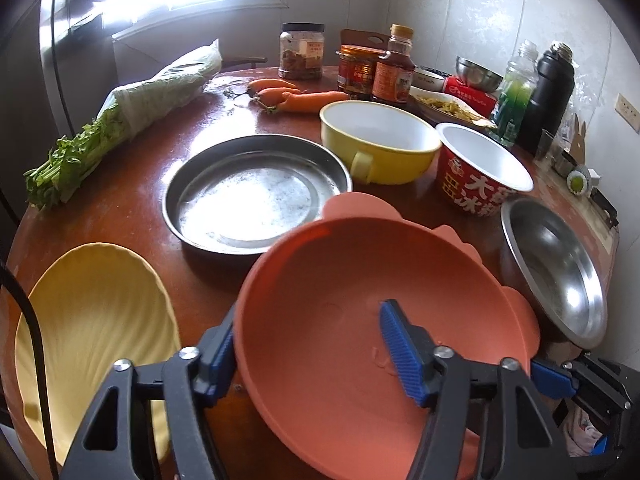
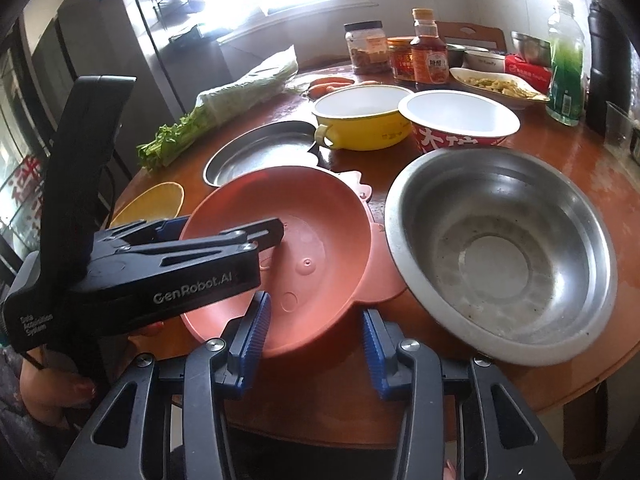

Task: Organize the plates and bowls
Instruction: 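Grasp the rim of the orange bear-eared plate with the left tool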

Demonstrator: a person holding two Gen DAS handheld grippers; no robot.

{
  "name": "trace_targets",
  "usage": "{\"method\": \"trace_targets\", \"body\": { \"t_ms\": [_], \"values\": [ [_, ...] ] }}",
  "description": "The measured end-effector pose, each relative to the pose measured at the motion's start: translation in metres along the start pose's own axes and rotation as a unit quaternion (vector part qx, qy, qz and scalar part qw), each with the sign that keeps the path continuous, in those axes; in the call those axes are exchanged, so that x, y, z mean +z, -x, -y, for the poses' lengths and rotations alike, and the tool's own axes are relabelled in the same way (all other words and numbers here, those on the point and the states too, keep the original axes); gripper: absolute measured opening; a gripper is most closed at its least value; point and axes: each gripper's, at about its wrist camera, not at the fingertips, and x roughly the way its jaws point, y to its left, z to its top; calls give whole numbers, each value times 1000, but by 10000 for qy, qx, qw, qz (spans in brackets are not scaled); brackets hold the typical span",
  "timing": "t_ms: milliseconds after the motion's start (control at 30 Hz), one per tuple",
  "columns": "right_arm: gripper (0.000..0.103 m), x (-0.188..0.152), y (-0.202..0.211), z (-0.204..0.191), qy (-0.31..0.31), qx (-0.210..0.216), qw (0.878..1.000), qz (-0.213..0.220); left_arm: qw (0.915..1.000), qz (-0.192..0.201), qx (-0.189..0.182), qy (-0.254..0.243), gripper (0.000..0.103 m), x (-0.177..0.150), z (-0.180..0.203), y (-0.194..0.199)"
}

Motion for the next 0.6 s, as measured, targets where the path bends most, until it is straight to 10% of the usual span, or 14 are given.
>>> {"method": "trace_targets", "body": {
  "t_ms": [600],
  "values": [
    [44,-1,4,-2,87,-127,9999,-22,9999,44,-51,84,32,-6,-11,15]
  ]
}}
